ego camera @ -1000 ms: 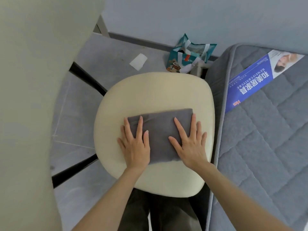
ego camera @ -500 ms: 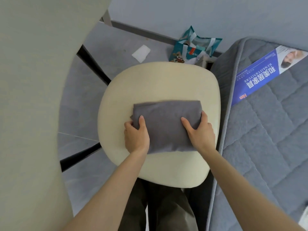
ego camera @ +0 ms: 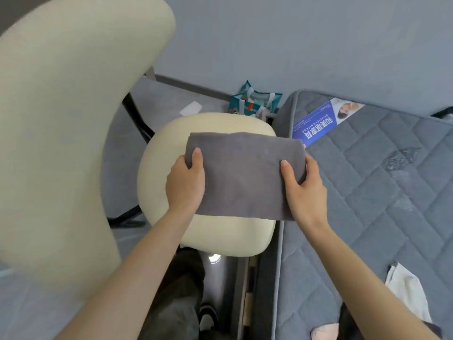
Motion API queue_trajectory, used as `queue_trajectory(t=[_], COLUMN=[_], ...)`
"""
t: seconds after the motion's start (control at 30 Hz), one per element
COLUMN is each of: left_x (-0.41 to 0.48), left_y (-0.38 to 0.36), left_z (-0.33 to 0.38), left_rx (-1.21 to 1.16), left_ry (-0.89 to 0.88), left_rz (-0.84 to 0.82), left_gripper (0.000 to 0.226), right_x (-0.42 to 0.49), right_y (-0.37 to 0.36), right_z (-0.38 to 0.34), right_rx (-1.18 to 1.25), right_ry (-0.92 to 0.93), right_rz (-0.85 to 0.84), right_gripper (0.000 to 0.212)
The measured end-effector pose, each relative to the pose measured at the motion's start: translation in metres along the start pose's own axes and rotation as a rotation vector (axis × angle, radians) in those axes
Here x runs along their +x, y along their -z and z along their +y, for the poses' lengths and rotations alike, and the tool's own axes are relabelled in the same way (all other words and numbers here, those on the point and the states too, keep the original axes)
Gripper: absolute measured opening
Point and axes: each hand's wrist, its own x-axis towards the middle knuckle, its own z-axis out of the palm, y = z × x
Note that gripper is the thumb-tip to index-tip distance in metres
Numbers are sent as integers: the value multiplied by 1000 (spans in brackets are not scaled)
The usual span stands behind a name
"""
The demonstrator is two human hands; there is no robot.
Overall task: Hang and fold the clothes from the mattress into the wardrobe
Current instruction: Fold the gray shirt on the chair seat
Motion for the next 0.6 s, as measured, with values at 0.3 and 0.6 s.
queue_trajectory(t=[0.3,0.6], left_x=[-155,-298], left_y=[86,230], left_z=[8,-10], left_rx=[-173,-272], left_ry=[-196,-219], left_rz=[7,165], left_gripper=[23,23], right_x=[-126,-280], right_y=[89,107], right_z=[-28,-104], right_rx=[169,244], right_ry=[175,343], right_rz=[-34,-170], right_gripper=[47,39])
